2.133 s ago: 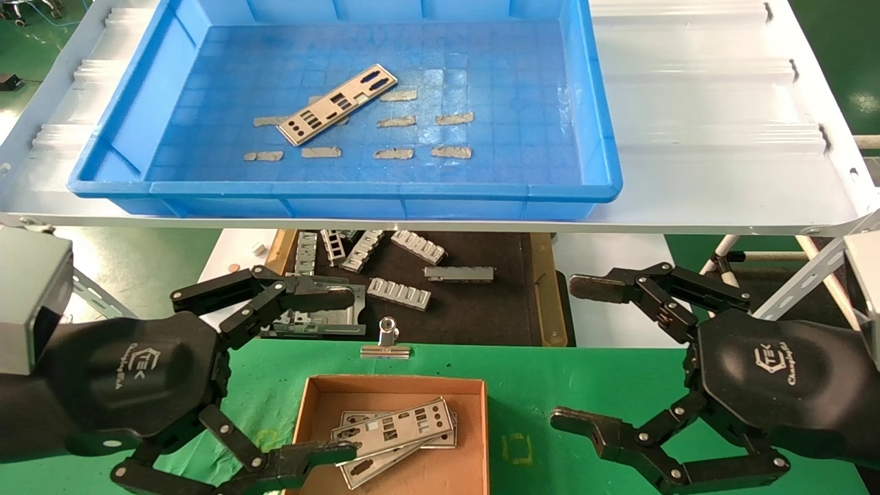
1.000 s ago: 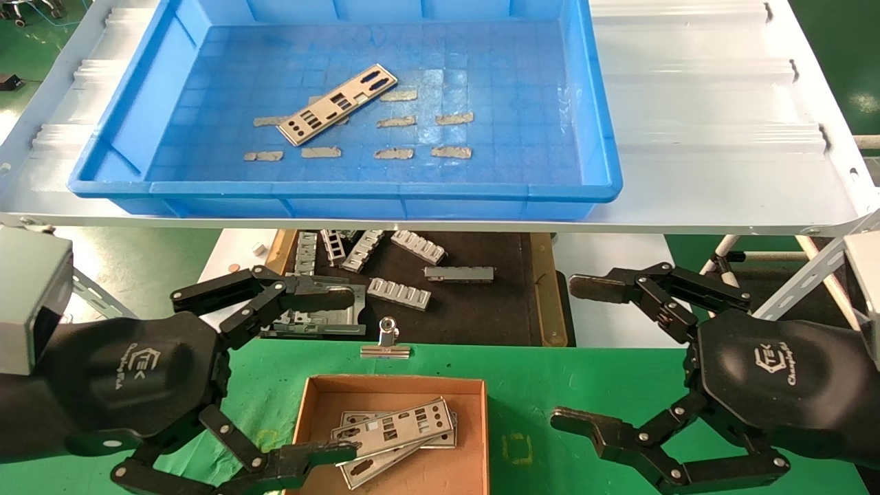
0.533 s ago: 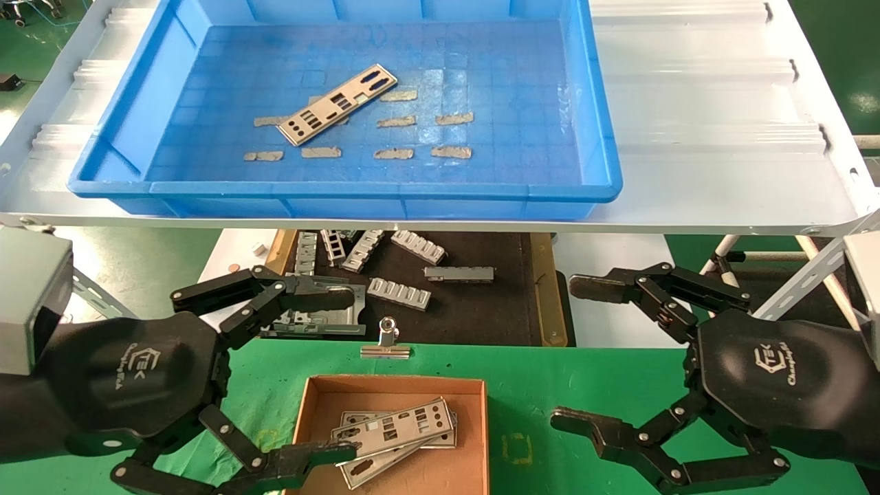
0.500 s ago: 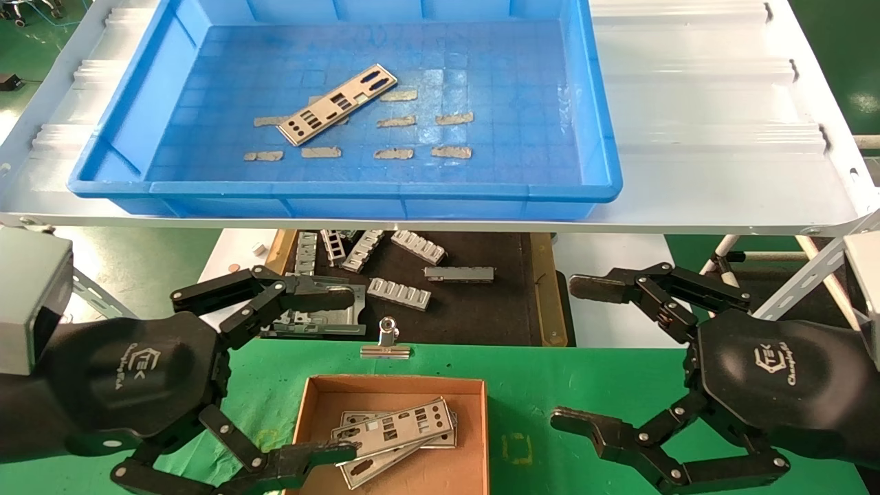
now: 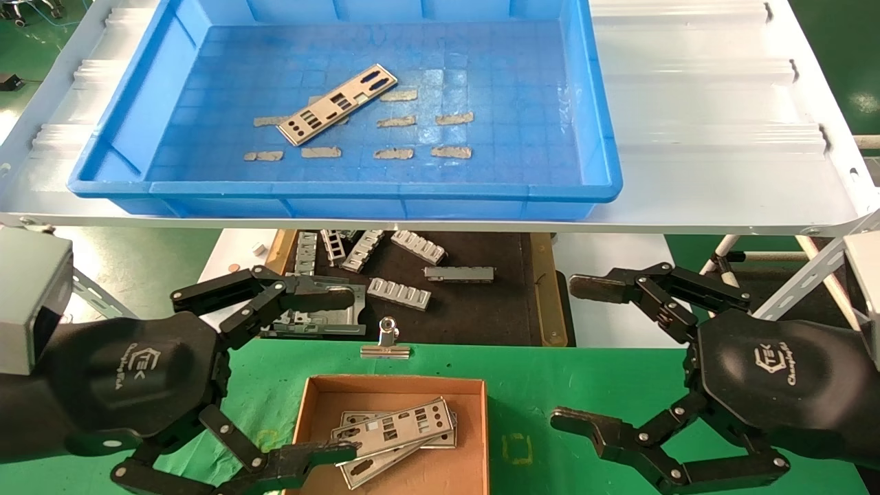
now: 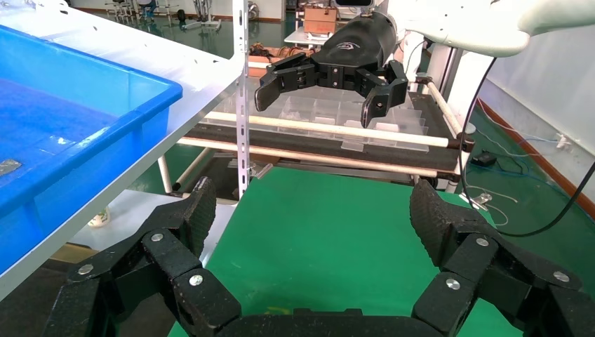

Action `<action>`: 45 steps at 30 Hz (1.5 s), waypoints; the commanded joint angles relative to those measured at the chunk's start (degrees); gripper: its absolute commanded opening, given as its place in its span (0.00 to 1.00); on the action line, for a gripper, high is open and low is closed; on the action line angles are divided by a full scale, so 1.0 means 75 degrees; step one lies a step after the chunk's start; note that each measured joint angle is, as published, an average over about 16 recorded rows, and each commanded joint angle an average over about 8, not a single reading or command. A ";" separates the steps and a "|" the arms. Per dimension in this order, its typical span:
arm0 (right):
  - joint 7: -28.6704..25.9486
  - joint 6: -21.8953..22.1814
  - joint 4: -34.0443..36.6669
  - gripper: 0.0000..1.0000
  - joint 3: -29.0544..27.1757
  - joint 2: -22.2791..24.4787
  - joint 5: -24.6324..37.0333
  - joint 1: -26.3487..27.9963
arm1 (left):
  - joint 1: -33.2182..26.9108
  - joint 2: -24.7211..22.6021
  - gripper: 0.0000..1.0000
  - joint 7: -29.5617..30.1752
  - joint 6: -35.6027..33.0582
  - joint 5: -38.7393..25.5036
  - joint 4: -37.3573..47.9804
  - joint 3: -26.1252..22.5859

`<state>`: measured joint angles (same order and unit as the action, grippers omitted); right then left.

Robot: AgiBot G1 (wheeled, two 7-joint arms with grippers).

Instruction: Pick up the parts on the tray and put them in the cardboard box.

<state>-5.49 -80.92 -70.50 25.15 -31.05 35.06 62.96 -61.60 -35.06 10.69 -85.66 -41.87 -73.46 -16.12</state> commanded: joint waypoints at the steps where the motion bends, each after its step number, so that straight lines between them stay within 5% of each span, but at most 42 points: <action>1: 0.0000 0.0000 0.0000 1.00 0.0000 0.0000 0.0000 0.0000 | 0.0000 0.0000 1.00 0.0000 0.0000 0.0000 0.0000 0.0000; 45: 0.0000 0.0000 0.0000 1.00 0.0000 0.0000 0.0001 0.0000 | 0.0000 0.0000 1.00 0.0000 0.0000 0.0000 0.0000 0.0000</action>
<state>-5.49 -80.92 -70.50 25.15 -31.05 35.07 62.96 -61.60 -35.06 10.69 -85.66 -41.87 -73.46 -16.12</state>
